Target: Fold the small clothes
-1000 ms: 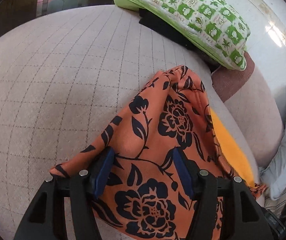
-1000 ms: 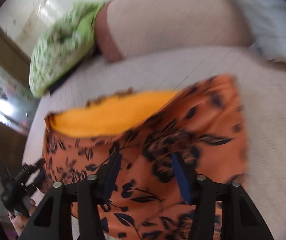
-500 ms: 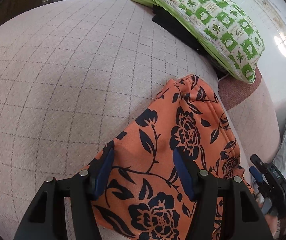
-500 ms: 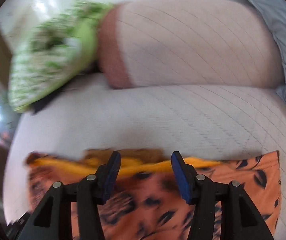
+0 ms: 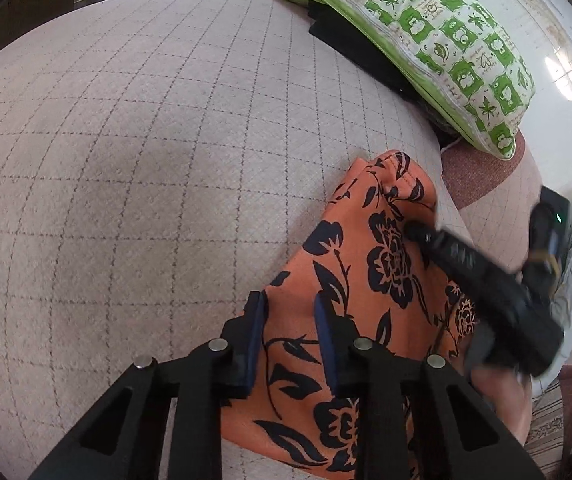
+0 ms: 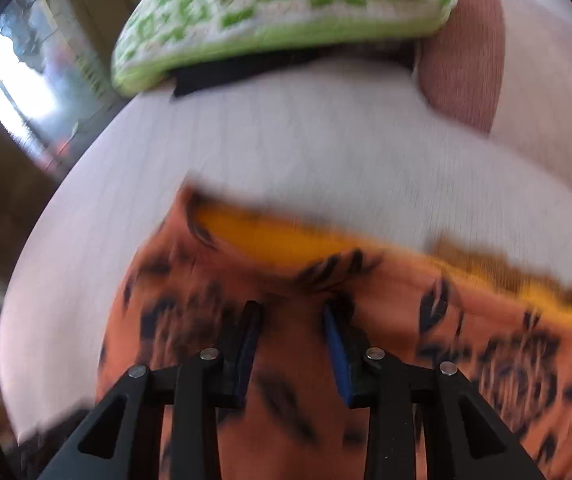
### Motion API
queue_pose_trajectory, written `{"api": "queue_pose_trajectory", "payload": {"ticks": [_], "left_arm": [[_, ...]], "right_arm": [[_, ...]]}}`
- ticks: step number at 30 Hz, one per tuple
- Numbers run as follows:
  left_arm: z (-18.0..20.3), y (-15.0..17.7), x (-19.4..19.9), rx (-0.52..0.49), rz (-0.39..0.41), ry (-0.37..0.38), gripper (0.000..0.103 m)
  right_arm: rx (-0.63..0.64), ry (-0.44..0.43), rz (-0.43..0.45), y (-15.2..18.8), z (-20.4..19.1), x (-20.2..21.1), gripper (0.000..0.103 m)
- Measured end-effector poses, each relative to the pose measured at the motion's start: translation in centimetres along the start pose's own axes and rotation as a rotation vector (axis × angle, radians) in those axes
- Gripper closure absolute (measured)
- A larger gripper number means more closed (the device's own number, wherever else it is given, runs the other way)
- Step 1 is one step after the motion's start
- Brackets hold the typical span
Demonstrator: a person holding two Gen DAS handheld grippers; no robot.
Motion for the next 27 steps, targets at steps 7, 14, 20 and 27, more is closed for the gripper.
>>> {"api": "queue_pose_trajectory", "payload": {"ticks": [7, 14, 20, 27], "left_arm": [[-0.2, -0.1, 0.2, 0.019, -0.004, -0.014, 0.075], [-1.6, -0.2, 0.8, 0.066, 0.024, -0.062, 0.075], [-1.9, -0.3, 0.3, 0.065, 0.012, -0.073, 0.075], [0.2, -1.3, 1.7, -0.014, 0.1, -0.107, 0.075]], "right_arm": [[-0.208, -0.077, 0.08, -2.7, 1.6, 1.9, 0.068], [-0.03, -0.237, -0.003, -1.0, -5.1, 2.5, 0.068], [-0.145, -0.216, 0.03, -1.2, -4.5, -1.7, 0.055], [-0.216, -0.287, 0.118, -0.2, 1.2, 5.9, 0.054]]}}
Point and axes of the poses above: each gripper's, at about its wrist camera, not at the fingertips, and x roughly against the way its jaws point, z to its right, y to its underside, the point moved 3 cm from there along -x, roughly the way its jaws point, and after that the axes turned 5 degrees about z, right-handed, at the moved point
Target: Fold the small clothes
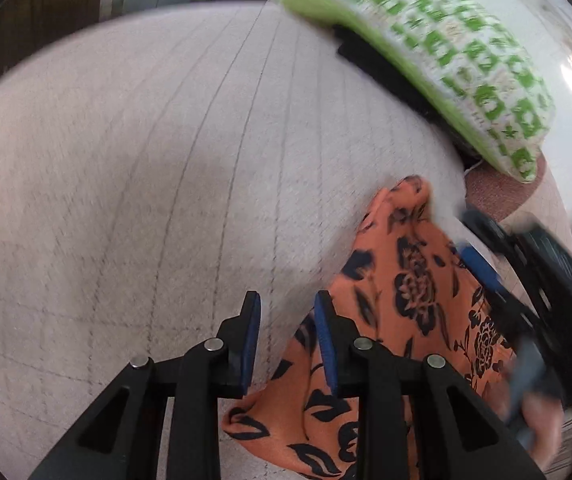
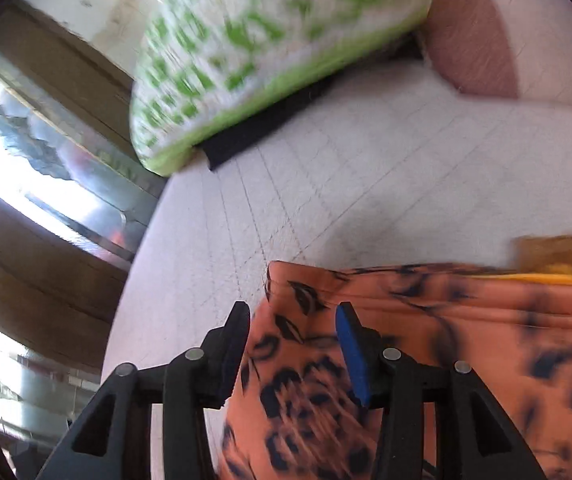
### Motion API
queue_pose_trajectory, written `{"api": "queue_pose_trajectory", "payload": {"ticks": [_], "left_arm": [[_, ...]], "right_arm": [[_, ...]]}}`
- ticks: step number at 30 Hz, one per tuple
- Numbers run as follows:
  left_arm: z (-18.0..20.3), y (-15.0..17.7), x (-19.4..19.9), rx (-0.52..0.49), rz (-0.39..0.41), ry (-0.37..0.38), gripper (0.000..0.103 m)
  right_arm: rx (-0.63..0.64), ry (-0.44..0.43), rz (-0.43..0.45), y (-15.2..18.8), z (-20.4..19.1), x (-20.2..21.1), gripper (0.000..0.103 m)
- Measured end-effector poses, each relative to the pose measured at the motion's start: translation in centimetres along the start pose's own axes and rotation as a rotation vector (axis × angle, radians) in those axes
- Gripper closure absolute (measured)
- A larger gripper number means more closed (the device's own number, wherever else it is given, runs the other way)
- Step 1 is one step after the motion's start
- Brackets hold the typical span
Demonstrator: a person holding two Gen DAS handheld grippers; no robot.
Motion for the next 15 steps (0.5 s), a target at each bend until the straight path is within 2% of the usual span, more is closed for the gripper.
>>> {"api": "queue_pose_trajectory", "payload": {"ticks": [2, 4, 6, 9, 11, 13, 15], "left_arm": [[1.8, 0.0, 1.4, -0.091, 0.062, 0.012, 0.075], [3.6, 0.6, 2.0, -0.178, 0.086, 0.034, 0.072], [4.6, 1.4, 1.8, -0.212, 0.059, 0.067, 0.071], [5.8, 3.0, 0.1, -0.246, -0.035, 0.079, 0.07], [6.2, 3.9, -0.9, -0.263, -0.075, 0.056, 0.07], [6.6, 4.1, -1.1, -0.28, -0.069, 0.035, 0.07], [6.7, 4.0, -1.3, -0.29, -0.061, 0.029, 0.07]], "right_arm": [[0.014, 0.01, 0.06, -0.2, 2.1, 4.8, 0.055], [-0.001, 0.073, 0.099, 0.0, 4.8, 9.5, 0.055], [-0.036, 0.189, 0.112, 0.1, 9.5, 13.7, 0.054], [-0.138, 0.318, 0.074, 1.7, 15.9, 17.7, 0.054], [-0.164, 0.347, 0.053, 2.7, 18.4, 19.1, 0.053], [-0.132, 0.384, 0.056, 3.0, 19.3, 19.6, 0.054], [-0.121, 0.359, 0.04, 2.1, 19.3, 17.6, 0.054]]}}
Point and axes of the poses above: each gripper's, at about its wrist camera, not at the fingertips, and x roughly against the way its jaws point, z to its right, y to its underside, the point moved 3 cm from there along -x, roughly the way its jaws point, and after that the axes turned 5 degrees about z, right-handed, at the moved point
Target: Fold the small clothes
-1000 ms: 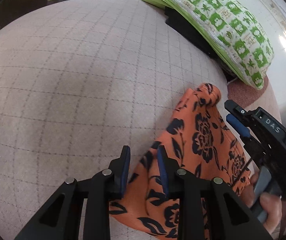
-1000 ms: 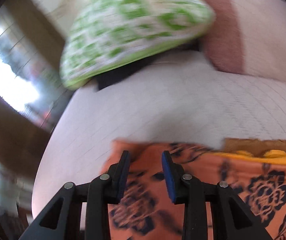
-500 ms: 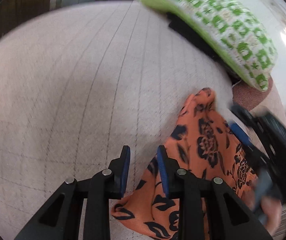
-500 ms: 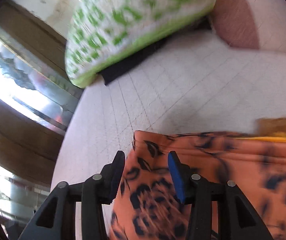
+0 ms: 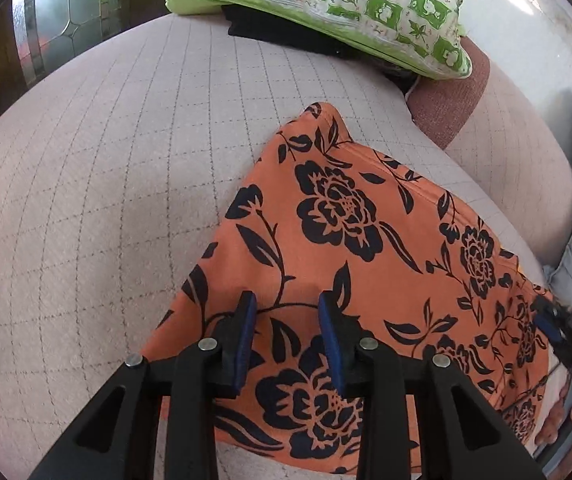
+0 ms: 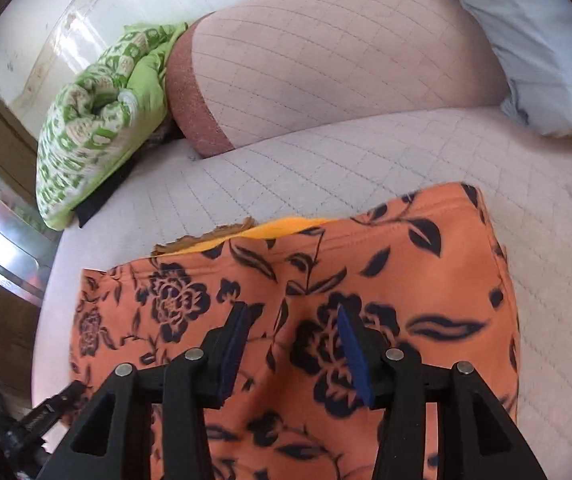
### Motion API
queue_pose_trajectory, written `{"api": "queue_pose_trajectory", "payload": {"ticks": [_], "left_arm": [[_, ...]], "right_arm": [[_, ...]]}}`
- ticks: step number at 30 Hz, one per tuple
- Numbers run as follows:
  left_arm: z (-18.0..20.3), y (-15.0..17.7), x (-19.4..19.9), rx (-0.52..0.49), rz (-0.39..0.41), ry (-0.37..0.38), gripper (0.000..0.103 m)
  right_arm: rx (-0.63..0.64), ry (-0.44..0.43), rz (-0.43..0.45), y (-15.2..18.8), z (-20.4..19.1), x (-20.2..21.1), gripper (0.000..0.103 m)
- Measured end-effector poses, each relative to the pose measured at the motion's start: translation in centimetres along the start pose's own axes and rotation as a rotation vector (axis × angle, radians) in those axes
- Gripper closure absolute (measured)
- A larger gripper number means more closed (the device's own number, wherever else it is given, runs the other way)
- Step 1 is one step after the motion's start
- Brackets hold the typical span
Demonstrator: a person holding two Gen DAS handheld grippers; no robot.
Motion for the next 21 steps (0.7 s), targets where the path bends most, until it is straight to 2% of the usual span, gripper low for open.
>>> {"api": "queue_pose_trajectory", "payload": {"ticks": [2, 3, 5, 9, 12, 15, 17, 19, 21], "left_arm": [[-0.2, -0.2, -0.5, -0.006, 0.008, -0.014, 0.071], [0.0, -0.5, -1.0, -0.016, 0.015, -0.024, 0.071], [0.3, -0.9, -1.6, -0.056, 0.033, -0.051, 0.071], [0.9, -1.6, -2.2, -0.108, 0.065, -0.103, 0.07], [0.1, -2.1, -2.4, -0.076, 0.058, -0.103, 0.07], [-1.0, -2.6, -1.8, -0.02, 0.041, -0.081, 0.07], [-1.6, -2.8, -1.3, 0.008, 0.047, -0.076, 0.07], [-1.8, -2.9, -1.0, 0.012, 0.053, -0.077, 0.07], [-1.7, -2.7, -1.2, -0.008, 0.048, -0.084, 0.07]], "right_arm": [[0.045, 0.049, -0.059, -0.4, -1.5, -3.3, 0.054], [0.118, 0.136, -0.093, -0.6, -2.2, -5.4, 0.054], [0.22, 0.241, -0.072, -1.4, -3.4, -7.9, 0.054], [0.098, 0.218, -0.077, -4.2, -2.4, -8.5, 0.054], [0.111, 0.259, 0.022, -5.2, -1.6, -6.4, 0.056], [-0.017, 0.103, 0.08, -4.8, -0.7, -3.4, 0.056], [0.004, 0.068, 0.078, -4.0, -1.9, -2.9, 0.056], [0.045, 0.01, 0.044, -3.1, -4.0, -3.3, 0.056], [0.11, -0.006, -0.005, -1.8, -5.8, -4.6, 0.055]]}}
Point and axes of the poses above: each gripper's, at about its wrist camera, not at the fingertips, and x roughly against the way its jaws point, z to its right, y to its underside, the point moved 3 cm from there along -x, roughly the way its jaws point, and after that the axes turned 5 degrees about z, right-handed, at the moved point
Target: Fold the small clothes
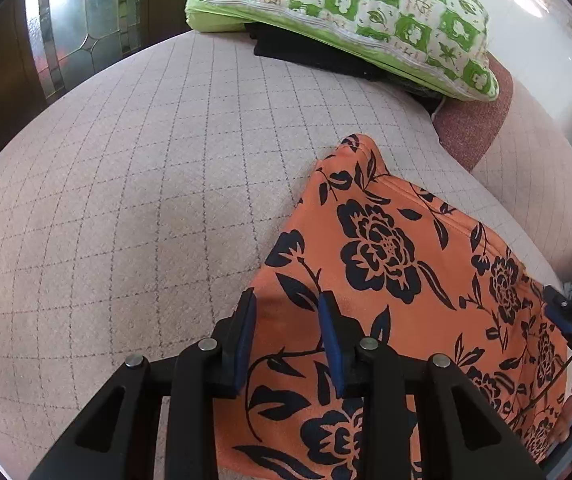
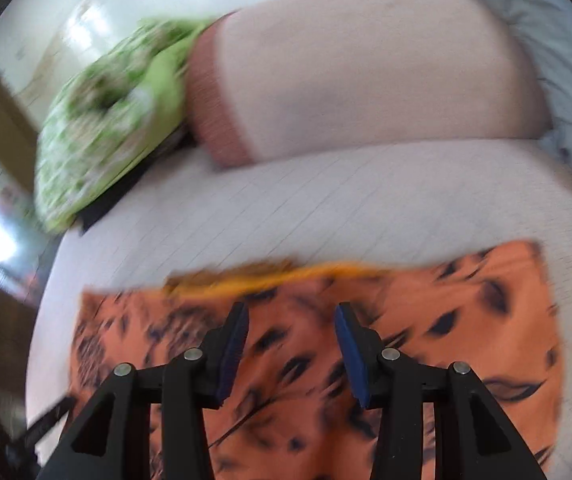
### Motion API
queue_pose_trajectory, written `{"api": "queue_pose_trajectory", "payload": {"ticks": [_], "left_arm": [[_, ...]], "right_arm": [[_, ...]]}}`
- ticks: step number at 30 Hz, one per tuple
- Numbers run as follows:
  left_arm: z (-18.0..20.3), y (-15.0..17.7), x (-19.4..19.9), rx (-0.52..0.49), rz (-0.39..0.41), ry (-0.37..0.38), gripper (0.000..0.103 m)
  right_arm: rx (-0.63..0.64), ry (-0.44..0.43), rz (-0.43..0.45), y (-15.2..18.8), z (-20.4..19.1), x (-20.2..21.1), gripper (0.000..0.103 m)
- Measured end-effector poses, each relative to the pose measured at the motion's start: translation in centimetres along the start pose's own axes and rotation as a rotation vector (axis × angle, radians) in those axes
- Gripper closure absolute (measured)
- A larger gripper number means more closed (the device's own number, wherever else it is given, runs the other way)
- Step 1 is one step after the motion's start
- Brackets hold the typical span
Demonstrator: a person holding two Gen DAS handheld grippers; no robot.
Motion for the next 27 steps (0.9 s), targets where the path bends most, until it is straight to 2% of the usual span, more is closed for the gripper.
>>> {"api": "queue_pose_trajectory", "payload": {"ticks": [3, 5, 6, 7, 9, 11, 15, 17, 19, 20, 22, 23, 27], "left_arm": [[0.0, 0.4, -1.3, -0.017, -0.036, -0.008, 0.07], [-0.1, 0.1, -1.6, -0.025, -0.019, -0.025, 0.066], [0.0, -0.1, -1.8, -0.029, -0.022, -0.043, 0.055], [-0.4, -0.2, -2.0, -0.021, -0.023, -0.056, 0.048], [-1.2, -0.2, -2.3, 0.03, -0.042, -0.032, 0.048], [-1.5, -0.4, -2.1, 0.05, -0.042, -0.027, 0.048], [-1.4, -0.3, -1.7, 0.017, -0.032, -0.047, 0.048], [-1.8, -0.1, -1.5, 0.045, -0.05, -0.036, 0.048], [-2.5, -0.1, -0.7, 0.081, -0.053, -0.023, 0.049], [-2.9, -0.1, 0.0, 0.097, -0.046, -0.009, 0.049], [-3.1, 0.0, 1.0, 0.103, -0.039, 0.01, 0.048], [-3.2, 0.1, 1.4, 0.106, -0.045, 0.024, 0.048], [-3.8, 0.9, 2.9, 0.14, -0.08, 0.112, 0.048]], "right_arm": [[0.089, 0.07, -0.099, 1.7, -1.8, -3.5, 0.053], [0.067, 0.072, -0.056, 1.6, -2.0, -3.1, 0.053], [0.036, 0.054, -0.062, 1.4, -1.7, -2.7, 0.053], [-0.003, 0.027, -0.061, 1.4, -1.4, -1.9, 0.053], [-0.032, -0.001, -0.026, 2.3, -0.1, 1.0, 0.053], [-0.017, 0.009, -0.001, 3.7, 0.9, 3.2, 0.053], [-0.04, 0.076, -0.099, 8.4, 5.4, 5.3, 0.053], [-0.038, 0.032, -0.049, 10.2, 6.9, 7.9, 0.053], [-0.105, 0.021, -0.057, 11.1, 8.2, 10.2, 0.053], [-0.172, -0.009, -0.037, 11.7, 9.1, 11.6, 0.053], [-0.336, -0.079, 0.022, 13.2, 11.1, 14.3, 0.044], [-0.426, -0.131, 0.036, 14.1, 12.1, 15.5, 0.043], [-0.606, -0.245, 0.027, 17.8, 13.5, 17.2, 0.042]]}}
Point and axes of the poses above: each gripper's, at about its wrist camera, not at the fingertips, and x roughly against the way its jaws point, z to its right, y to its underside, the point moved 3 cm from there along -x, roughly the way its jaws point, and after that the axes turned 5 degrees about z, right-handed, at the moved point
